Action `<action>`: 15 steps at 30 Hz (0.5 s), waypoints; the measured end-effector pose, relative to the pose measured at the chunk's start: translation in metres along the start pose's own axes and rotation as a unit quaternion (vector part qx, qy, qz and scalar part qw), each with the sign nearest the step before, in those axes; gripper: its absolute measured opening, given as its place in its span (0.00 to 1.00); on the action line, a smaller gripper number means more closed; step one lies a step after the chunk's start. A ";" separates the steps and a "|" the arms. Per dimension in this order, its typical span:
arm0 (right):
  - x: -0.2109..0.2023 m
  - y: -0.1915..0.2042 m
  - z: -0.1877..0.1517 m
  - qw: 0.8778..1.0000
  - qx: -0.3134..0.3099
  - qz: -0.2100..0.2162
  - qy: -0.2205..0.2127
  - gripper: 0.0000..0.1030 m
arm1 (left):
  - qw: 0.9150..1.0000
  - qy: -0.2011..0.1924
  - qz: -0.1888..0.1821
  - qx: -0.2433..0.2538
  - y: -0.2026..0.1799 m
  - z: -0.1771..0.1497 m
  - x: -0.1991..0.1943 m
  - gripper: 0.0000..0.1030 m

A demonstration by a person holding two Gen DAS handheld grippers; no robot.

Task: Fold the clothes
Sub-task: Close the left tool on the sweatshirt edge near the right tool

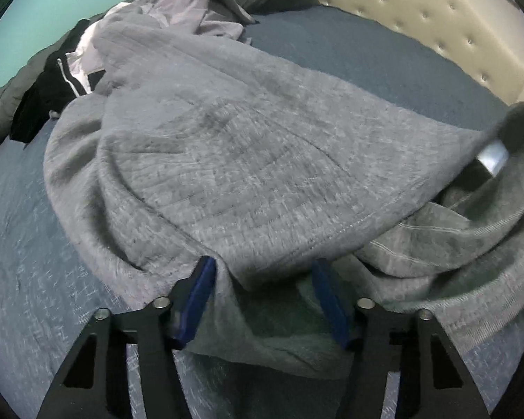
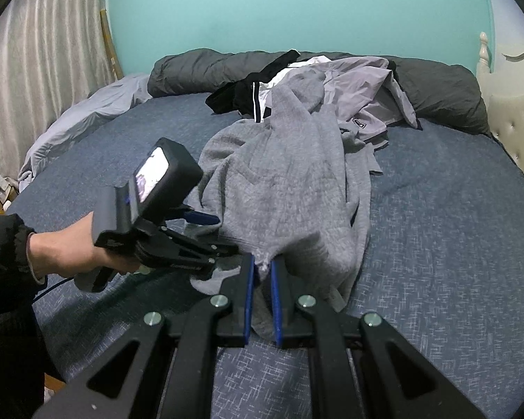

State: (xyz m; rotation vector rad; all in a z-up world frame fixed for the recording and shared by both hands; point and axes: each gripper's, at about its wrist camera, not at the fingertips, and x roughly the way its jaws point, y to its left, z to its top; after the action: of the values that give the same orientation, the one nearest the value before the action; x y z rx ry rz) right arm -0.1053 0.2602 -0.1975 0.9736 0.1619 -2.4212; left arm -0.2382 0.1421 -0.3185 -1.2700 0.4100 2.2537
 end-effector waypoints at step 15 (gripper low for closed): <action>0.008 -0.009 -0.008 1.000 0.010 0.004 0.013 0.08 | 0.998 0.030 -0.011 0.045 -0.007 -0.003 0.025 0.31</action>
State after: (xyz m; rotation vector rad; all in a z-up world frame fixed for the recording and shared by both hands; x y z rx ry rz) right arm -0.1097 0.2664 -0.2100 1.0130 0.1429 -2.4089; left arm -0.2428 0.1532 -0.3413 -1.2922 0.5125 2.1580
